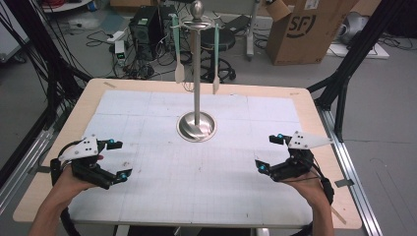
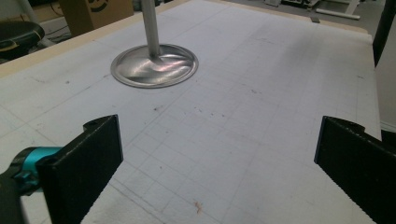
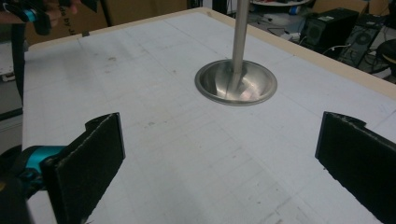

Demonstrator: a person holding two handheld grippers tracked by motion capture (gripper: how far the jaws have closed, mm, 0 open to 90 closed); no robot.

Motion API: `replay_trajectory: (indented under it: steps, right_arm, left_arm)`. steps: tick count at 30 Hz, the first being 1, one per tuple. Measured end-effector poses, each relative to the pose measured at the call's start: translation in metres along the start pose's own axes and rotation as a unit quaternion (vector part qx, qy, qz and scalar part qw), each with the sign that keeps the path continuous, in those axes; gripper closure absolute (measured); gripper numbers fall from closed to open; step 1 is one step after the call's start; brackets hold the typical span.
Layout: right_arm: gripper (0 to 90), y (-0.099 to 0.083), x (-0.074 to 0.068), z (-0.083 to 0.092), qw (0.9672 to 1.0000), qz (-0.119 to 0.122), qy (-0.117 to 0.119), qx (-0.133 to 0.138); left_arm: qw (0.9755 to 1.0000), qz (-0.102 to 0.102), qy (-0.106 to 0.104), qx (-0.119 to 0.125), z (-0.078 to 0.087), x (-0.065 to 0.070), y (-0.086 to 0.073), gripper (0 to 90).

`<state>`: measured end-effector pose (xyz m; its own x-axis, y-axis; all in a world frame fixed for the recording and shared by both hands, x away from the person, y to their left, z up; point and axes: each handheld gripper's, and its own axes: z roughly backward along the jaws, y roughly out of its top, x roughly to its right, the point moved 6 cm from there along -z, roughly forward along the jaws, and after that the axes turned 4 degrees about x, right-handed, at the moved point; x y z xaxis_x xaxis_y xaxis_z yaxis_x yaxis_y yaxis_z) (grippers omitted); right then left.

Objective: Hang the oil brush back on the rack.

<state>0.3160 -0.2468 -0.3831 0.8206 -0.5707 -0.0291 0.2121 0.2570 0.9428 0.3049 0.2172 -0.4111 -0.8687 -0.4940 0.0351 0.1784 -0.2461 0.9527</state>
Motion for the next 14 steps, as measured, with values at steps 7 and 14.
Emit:
replay_trajectory:
  steps: [7,14]
  right_arm:
    - [0.0,-0.014,0.004,0.004,0.9999,-0.01,-0.013,0.006]
    - [0.0,-0.02,0.007,0.004,0.9996,-0.02,-0.018,0.004]
  left_arm:
    - [1.0,0.0,0.003,-0.003,-0.001,-0.001,-0.001,1.7]
    - [1.0,-0.003,0.001,-0.002,0.0,0.001,0.0,1.7]
